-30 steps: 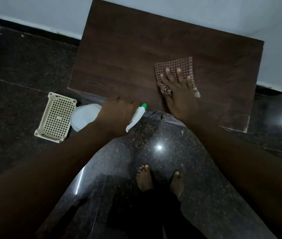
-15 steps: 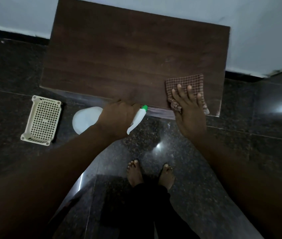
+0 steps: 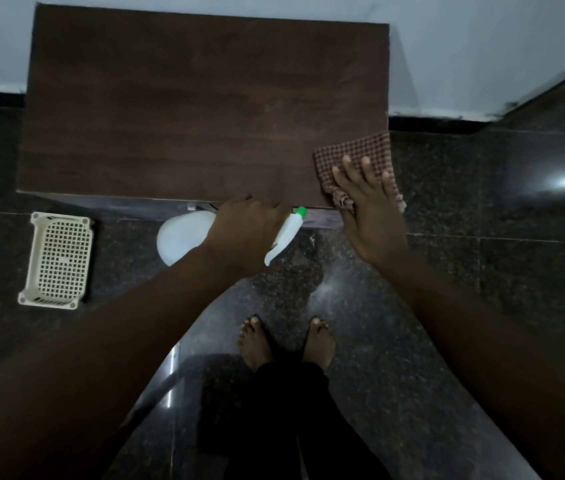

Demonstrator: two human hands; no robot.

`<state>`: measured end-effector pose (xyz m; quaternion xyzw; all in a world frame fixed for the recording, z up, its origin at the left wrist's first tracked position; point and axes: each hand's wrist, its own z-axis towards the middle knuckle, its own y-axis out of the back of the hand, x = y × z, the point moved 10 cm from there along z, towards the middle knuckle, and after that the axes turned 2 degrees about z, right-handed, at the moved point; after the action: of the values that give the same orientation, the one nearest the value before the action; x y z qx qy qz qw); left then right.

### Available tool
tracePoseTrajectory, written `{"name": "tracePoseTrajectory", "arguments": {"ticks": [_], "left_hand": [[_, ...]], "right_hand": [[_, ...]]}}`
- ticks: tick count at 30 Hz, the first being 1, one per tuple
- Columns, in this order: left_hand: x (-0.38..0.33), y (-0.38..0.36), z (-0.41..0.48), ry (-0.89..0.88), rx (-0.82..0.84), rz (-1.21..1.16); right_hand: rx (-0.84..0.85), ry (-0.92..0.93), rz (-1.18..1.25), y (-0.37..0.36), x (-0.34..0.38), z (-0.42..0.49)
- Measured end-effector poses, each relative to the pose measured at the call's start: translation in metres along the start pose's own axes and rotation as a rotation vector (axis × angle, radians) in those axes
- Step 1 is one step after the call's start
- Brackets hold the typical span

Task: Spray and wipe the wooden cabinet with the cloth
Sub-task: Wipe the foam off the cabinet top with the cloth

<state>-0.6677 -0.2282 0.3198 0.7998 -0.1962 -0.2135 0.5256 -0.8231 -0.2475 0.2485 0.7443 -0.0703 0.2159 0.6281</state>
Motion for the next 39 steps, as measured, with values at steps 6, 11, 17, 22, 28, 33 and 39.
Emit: {"name": "tracePoseTrajectory", "arguments": {"ticks": [6, 11, 17, 22, 28, 33, 39], "left_hand": [[-0.006, 0.004, 0.002, 0.003, -0.06, 0.014], [0.009, 0.0, -0.008, 0.053, -0.102, 0.006], [0.037, -0.007, -0.027, 0.098, -0.12, -0.001], [0.057, -0.003, -0.052, 0.074, -0.213, -0.109], [0.083, -0.012, -0.08, 0.094, -0.171, -0.073], [0.115, -0.031, -0.098, 0.095, -0.129, -0.057], [0.138, -0.032, -0.113, 0.006, -0.134, -0.066]], "right_hand": [[0.099, 0.042, -0.013, -0.021, 0.027, -0.042], [0.097, 0.107, -0.014, -0.02, 0.045, -0.001], [0.093, 0.103, -0.012, -0.033, 0.083, 0.019], [0.134, 0.16, -0.005, -0.047, 0.11, 0.001], [0.159, 0.156, 0.006, -0.065, 0.15, 0.022], [0.117, 0.169, -0.003, -0.074, 0.168, 0.025], [0.077, 0.068, -0.008, -0.082, 0.181, 0.032]]}}
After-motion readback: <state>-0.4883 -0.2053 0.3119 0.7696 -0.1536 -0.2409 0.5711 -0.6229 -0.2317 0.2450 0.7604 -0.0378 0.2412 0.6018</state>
